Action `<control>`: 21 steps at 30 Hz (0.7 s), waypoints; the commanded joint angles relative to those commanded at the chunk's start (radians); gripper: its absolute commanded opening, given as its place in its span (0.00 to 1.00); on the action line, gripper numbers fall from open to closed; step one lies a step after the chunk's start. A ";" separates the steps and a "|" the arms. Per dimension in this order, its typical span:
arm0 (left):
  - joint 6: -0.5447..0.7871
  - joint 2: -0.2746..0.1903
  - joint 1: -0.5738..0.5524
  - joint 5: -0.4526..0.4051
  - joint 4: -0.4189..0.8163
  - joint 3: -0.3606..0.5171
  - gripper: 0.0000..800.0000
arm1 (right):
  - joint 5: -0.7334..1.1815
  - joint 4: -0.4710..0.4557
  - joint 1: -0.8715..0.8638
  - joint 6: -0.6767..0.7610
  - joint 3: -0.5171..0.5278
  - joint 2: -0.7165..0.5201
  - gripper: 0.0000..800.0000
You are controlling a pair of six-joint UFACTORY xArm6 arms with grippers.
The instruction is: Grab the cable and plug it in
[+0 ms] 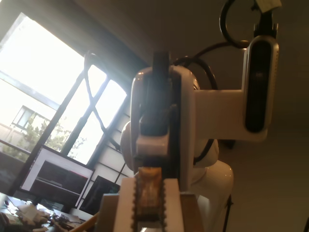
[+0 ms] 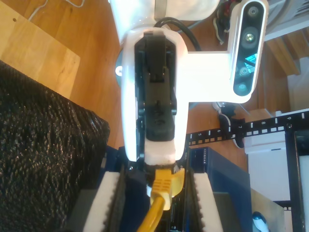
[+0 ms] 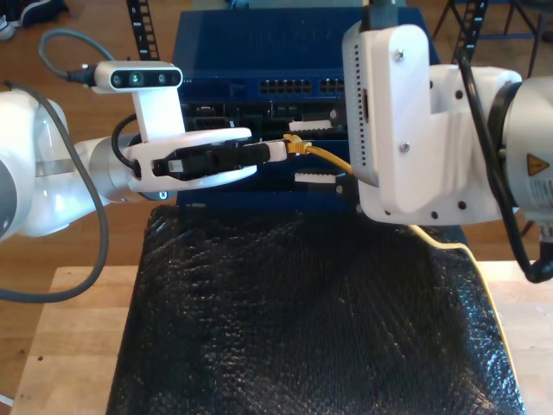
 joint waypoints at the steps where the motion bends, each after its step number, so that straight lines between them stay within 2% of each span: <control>1: -0.002 0.000 0.000 0.000 0.000 0.000 0.02 | 0.000 0.000 0.000 0.000 0.000 0.000 0.40; 21: -0.002 0.000 0.000 -0.002 0.000 -0.002 0.02 | -0.005 0.000 0.002 0.000 0.000 0.000 0.37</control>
